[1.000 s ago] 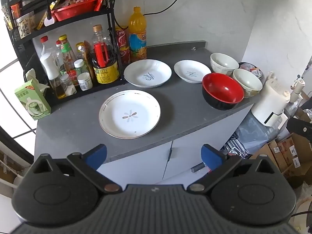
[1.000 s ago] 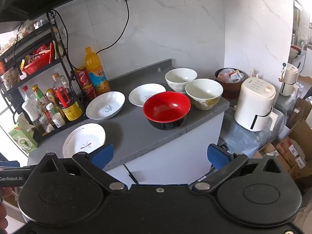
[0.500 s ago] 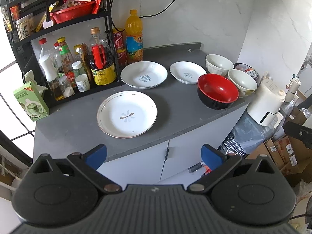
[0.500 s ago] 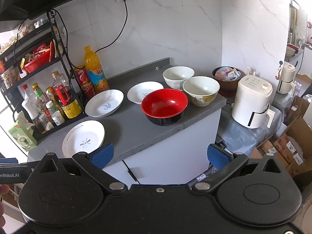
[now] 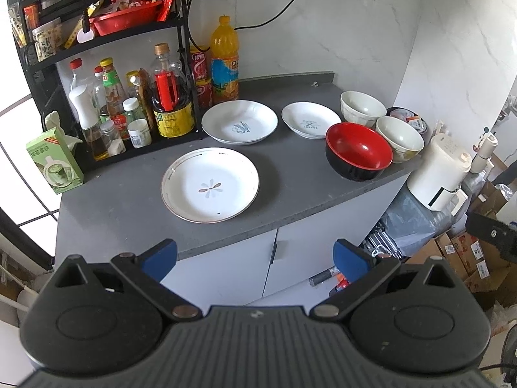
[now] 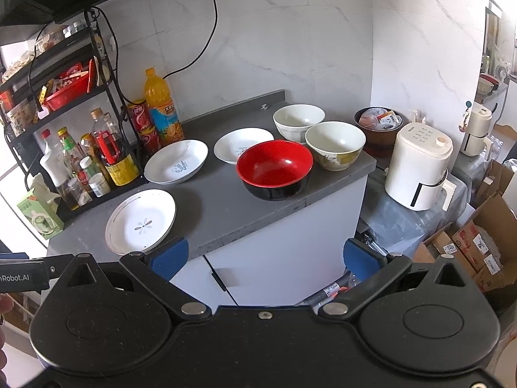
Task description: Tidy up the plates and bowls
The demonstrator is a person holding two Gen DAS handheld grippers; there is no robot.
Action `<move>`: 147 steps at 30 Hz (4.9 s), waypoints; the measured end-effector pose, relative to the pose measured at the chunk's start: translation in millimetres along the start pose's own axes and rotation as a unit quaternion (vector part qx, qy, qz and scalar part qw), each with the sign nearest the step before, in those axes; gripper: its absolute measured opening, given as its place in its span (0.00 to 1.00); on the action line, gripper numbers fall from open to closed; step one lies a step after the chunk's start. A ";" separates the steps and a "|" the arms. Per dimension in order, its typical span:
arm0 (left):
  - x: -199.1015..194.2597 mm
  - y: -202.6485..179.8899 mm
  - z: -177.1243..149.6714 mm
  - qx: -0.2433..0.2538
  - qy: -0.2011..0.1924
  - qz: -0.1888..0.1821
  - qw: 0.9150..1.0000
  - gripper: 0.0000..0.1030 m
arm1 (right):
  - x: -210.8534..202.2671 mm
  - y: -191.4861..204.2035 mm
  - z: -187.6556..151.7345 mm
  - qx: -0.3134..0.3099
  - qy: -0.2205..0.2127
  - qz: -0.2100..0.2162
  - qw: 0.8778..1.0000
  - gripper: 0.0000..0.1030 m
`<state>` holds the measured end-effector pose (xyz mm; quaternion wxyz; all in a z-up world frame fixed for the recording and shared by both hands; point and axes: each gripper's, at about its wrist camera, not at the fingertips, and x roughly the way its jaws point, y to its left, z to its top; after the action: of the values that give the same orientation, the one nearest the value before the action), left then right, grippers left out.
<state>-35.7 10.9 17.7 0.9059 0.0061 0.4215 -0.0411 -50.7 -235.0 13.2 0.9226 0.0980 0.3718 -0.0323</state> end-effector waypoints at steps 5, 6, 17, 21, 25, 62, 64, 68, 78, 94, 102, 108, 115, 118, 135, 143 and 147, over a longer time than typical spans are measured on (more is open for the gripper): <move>-1.6 0.2 -2.5 0.000 0.002 0.003 1.000 0.99 | -1.4 0.5 -0.3 0.000 0.002 0.002 1.000 1.00; -1.8 -0.3 -2.8 0.001 0.002 0.004 1.000 0.99 | -1.8 0.6 0.0 -0.002 0.002 -0.001 1.000 1.00; -10.1 -1.0 -5.0 -0.007 -0.004 0.005 1.000 0.99 | -10.2 2.0 -2.8 -0.007 -0.004 0.001 1.000 1.00; -14.0 -1.5 -7.1 -0.006 -0.006 0.014 1.000 0.99 | -10.7 3.2 -3.1 -0.006 -0.007 -0.002 1.000 1.00; -17.2 2.2 -10.0 -0.012 -0.002 0.019 1.000 0.99 | -11.4 5.0 -2.3 -0.003 -0.004 0.007 1.000 1.00; 25.9 -42.1 29.4 0.027 0.002 -0.018 0.999 0.99 | 29.1 -40.3 25.3 0.039 -0.003 -0.011 0.999 1.00; 36.8 -46.1 36.4 0.029 0.006 -0.026 0.999 0.99 | 38.2 -46.6 31.4 0.053 -0.004 -0.008 0.999 1.00; 63.6 -54.5 55.5 0.026 0.015 -0.046 0.999 0.99 | 60.8 -57.9 42.1 0.064 0.001 -0.029 0.998 1.00; 132.6 -98.8 113.4 0.069 0.032 -0.079 0.994 0.98 | 110.9 -93.6 78.7 0.096 0.003 -0.057 0.994 1.00; 215.7 -165.3 174.0 0.109 0.040 -0.107 0.987 0.98 | 183.6 -137.2 109.4 0.130 0.029 -0.059 0.989 0.99; 258.0 -192.2 199.0 0.123 0.047 -0.106 0.986 0.97 | 219.5 -159.2 118.1 0.166 0.040 -0.052 0.984 0.86; 292.1 -215.2 213.0 0.139 0.061 -0.109 0.982 0.91 | 246.3 -170.8 127.7 0.184 0.043 -0.058 0.980 0.80; 338.0 -236.8 227.7 0.151 0.091 -0.110 0.978 0.86 | 278.1 -183.4 137.3 0.201 0.058 -0.071 0.975 0.80; 354.6 -247.0 234.1 0.161 0.097 -0.113 0.976 0.83 | 290.5 -189.4 140.2 0.209 0.064 -0.077 0.973 0.78; 427.6 -303.4 256.4 0.186 0.131 -0.125 0.966 0.64 | 355.2 -217.4 140.9 0.251 0.103 -0.077 0.959 0.58; 460.7 -311.2 244.4 0.191 0.173 -0.107 0.960 0.38 | 386.6 -220.3 139.0 0.258 0.122 -0.075 0.956 0.40; 474.7 -313.0 243.7 0.188 0.189 -0.110 0.958 0.28 | 400.1 -223.0 136.3 0.270 0.136 -0.074 0.950 0.27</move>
<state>429.8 -345.1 -180.5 0.7824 0.1376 0.5675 -0.2167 301.1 -475.8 -202.8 0.7973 0.3192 0.4773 -0.1859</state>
